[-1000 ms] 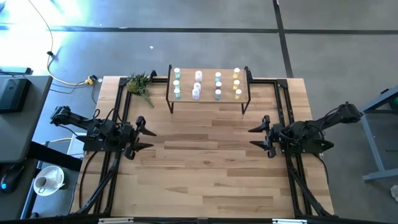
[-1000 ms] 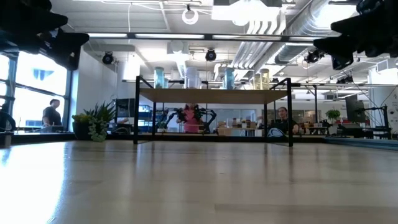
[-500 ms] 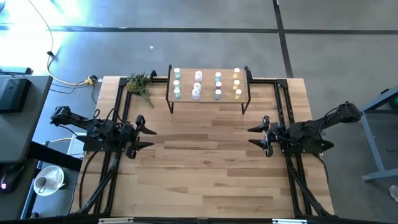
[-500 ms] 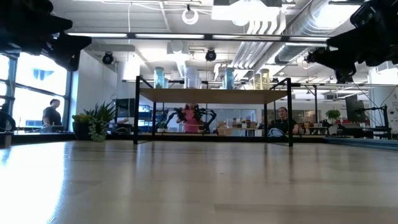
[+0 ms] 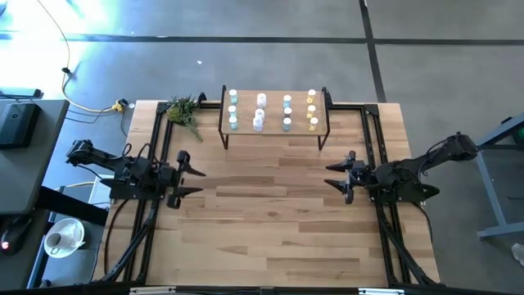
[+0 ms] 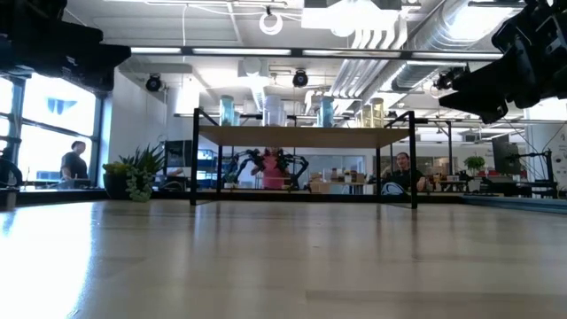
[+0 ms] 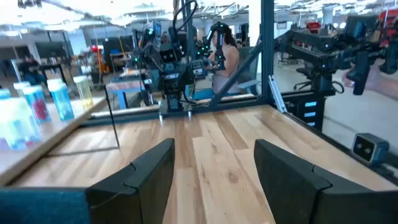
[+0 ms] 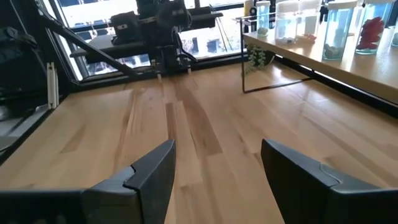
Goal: Pick and place medicine bottles onto shelf by color
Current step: Return to home position
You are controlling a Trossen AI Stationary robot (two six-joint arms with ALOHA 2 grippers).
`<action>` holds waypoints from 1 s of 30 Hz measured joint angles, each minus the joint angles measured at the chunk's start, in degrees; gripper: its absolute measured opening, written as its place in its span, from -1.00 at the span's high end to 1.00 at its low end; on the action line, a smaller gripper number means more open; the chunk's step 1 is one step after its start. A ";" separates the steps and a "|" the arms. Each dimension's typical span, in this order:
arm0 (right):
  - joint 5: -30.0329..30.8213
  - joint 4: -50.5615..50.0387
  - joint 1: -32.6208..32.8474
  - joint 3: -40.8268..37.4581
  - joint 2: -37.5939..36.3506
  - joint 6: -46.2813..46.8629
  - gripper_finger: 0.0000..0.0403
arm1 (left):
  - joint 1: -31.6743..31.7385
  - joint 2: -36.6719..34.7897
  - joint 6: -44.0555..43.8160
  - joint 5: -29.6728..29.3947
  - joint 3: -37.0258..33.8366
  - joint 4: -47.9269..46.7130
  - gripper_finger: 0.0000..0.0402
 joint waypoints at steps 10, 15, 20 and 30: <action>-0.02 -0.75 0.00 0.00 0.00 -0.01 -0.13 | 0.00 0.02 -1.90 -0.10 0.02 3.41 -0.05; -0.04 -0.93 0.00 0.02 0.00 -0.03 -0.13 | 0.00 0.02 -2.71 -0.21 0.02 2.94 -0.05; -0.07 -0.93 0.00 0.04 0.00 -0.03 -0.13 | 0.00 0.02 -2.73 -0.21 0.02 2.94 -0.05; -0.07 -0.93 0.00 0.04 0.00 -0.05 -0.13 | 0.00 0.02 -2.73 -0.21 0.02 2.89 -0.05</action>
